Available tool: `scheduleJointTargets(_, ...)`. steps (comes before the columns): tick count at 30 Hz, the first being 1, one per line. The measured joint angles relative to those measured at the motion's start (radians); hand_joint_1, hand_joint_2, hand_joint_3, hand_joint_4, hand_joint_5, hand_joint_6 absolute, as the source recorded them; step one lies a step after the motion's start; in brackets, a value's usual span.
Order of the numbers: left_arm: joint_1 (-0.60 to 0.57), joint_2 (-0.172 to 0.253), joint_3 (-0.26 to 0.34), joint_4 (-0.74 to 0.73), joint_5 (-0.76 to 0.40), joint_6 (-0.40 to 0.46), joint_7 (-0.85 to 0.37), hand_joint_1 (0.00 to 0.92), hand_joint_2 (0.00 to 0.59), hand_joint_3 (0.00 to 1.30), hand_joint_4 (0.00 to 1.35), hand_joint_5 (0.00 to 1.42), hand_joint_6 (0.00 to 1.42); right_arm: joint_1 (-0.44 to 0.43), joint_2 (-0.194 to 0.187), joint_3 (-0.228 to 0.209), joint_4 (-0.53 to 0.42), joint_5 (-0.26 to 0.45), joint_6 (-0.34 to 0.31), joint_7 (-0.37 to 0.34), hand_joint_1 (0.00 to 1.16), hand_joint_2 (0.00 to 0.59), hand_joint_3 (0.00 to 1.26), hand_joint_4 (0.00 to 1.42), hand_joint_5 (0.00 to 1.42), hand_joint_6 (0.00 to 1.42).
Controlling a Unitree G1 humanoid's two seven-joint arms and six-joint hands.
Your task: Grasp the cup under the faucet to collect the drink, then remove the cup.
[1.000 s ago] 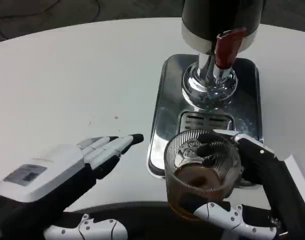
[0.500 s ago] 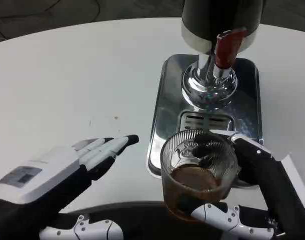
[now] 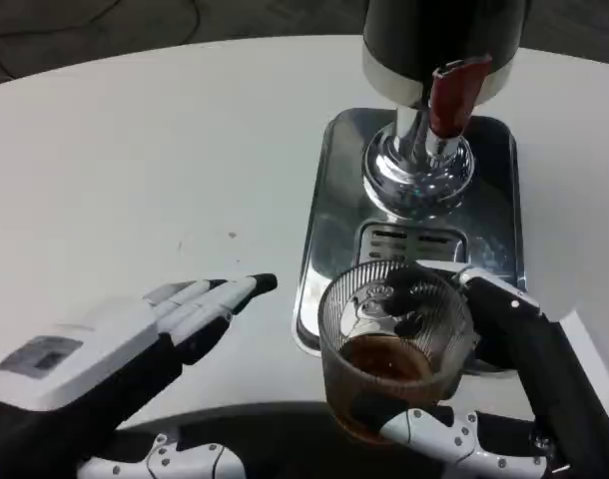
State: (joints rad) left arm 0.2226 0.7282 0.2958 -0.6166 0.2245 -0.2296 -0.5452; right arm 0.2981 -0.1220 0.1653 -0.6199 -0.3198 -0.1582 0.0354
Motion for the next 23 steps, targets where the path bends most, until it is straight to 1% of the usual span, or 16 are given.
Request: scheduleJointTargets(23, 0.005, 0.000, 0.005, -0.001, -0.020, 0.000, -0.013, 0.000, 0.098, 0.00, 0.00, 0.00, 0.00, 0.005, -0.006, 0.004, -0.015, 0.000, 0.000, 0.009, 0.80, 0.234, 0.89, 0.96, 1.10, 0.98)
